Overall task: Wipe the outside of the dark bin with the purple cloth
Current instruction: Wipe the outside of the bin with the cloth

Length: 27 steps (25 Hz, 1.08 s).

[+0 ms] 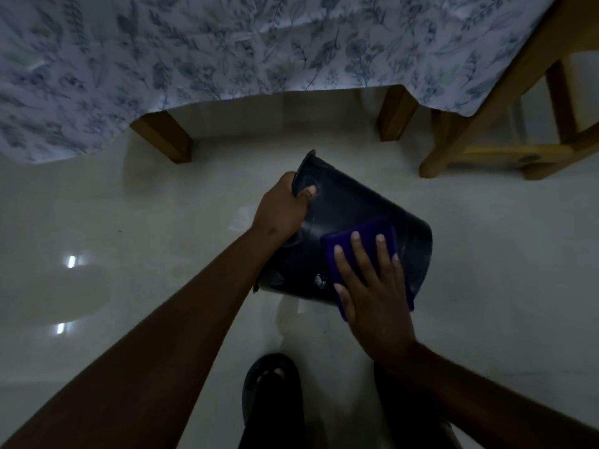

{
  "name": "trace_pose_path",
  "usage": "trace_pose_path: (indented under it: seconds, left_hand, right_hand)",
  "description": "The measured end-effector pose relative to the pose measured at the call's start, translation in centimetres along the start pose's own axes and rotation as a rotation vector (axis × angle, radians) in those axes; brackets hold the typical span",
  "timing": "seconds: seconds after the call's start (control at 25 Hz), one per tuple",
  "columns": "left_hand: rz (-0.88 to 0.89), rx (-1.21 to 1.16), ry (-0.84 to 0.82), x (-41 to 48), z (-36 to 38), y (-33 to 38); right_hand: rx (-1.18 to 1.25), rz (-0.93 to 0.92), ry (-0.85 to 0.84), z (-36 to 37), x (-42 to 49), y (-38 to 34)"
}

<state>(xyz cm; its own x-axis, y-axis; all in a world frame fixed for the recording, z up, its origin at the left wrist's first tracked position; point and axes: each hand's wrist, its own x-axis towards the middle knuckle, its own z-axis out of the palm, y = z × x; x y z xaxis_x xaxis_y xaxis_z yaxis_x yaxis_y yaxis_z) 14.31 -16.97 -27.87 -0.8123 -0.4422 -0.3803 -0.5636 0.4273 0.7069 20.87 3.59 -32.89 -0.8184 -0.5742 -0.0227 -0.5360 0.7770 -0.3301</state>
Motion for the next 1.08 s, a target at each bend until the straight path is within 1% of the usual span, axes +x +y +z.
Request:
trace_pose_path:
  seconds: [0.04, 0.08, 0.12, 0.2, 0.24, 0.28, 0.32, 0.4, 0.44, 0.48, 0.52, 0.6, 0.64, 0.68, 0.72, 0.76, 0.84, 0.92, 0.96, 1.08]
  left_hand:
    - [0.0, -0.001, 0.003, 0.2, 0.1, 0.2]
    - [0.001, -0.01, 0.011, 0.3, 0.2, 0.4]
    - [0.0, -0.024, 0.023, 0.3, 0.2, 0.4]
    - [-0.013, -0.038, 0.029, 0.0, 0.1, 0.2]
    - [-0.016, -0.027, 0.023, -0.2, -0.1, 0.1]
    - [-0.018, -0.01, 0.012, -0.3, -0.1, 0.1]
    - [-0.017, 0.009, 0.007, -0.3, -0.1, 0.0]
    - [-0.013, 0.027, 0.013, 0.0, 0.2, -0.2]
    - [-0.012, 0.022, 0.014, 0.1, 0.2, -0.1]
    - [-0.011, 0.015, 0.013, 0.1, 0.2, 0.0]
    - [-0.013, 0.011, 0.016, 0.2, 0.2, 0.2]
    - [-0.023, 0.012, 0.023, -0.2, 0.1, 0.3]
    - [-0.019, 0.017, 0.027, -0.4, 0.1, 0.3]
    - [-0.013, 0.033, 0.023, -0.7, -0.1, 0.3]
    - [-0.009, 0.043, 0.018, -0.9, -0.1, 0.1]
    - [-0.006, 0.046, 0.018, -1.1, 0.0, -0.2]
    - [0.001, 0.044, 0.016, -0.7, 0.2, -0.7]
    - [0.006, 0.03, 0.01, -0.4, 0.2, -0.3]
    - [0.012, -0.003, 0.001, -0.6, 0.1, -0.1]
    - [0.028, -0.136, -0.058, -3.1, -0.8, -0.8]
  right_hand:
    - [-0.016, -0.065, -0.008, 0.4, 0.6, 0.3]
    - [-0.009, -0.076, 0.003, 0.1, 2.6, 0.9]
    - [0.03, -0.014, 0.001, -0.5, 5.1, 1.6]
    - [0.108, 0.167, 0.017, -1.6, 8.0, 3.3]
    - [0.122, 0.223, 0.043, -1.7, 7.8, 3.8]
    - [0.111, 0.234, 0.067, -1.5, 6.6, 3.7]
    - [0.087, 0.194, 0.067, -1.0, 4.4, 2.9]
    - [0.035, 0.026, 0.006, -0.2, 0.6, 0.8]
    - [0.034, -0.033, -0.008, 0.0, 1.0, 0.5]
    - [0.034, -0.05, -0.008, -0.1, 2.6, 0.5]
    - [0.053, -0.003, -0.005, -0.4, 5.2, 0.8]
    - [0.129, 0.172, -0.023, -1.6, 9.7, 2.5]
    - [0.161, 0.24, -0.026, -1.9, 10.4, 3.4]
    - [0.161, 0.269, -0.005, -1.9, 9.7, 3.9]
    - [0.129, 0.257, 0.015, -1.6, 7.8, 3.6]
    - [0.078, 0.199, 0.007, -1.2, 5.2, 2.4]
    - [0.05, 0.024, -0.029, -0.7, 1.4, 0.0]
    - [0.047, -0.061, -0.04, -0.3, 3.2, 0.0]
    - [0.056, -0.035, -0.024, -0.7, 5.3, 0.5]
    - [0.171, 0.142, -0.019, -1.6, 11.3, 3.2]
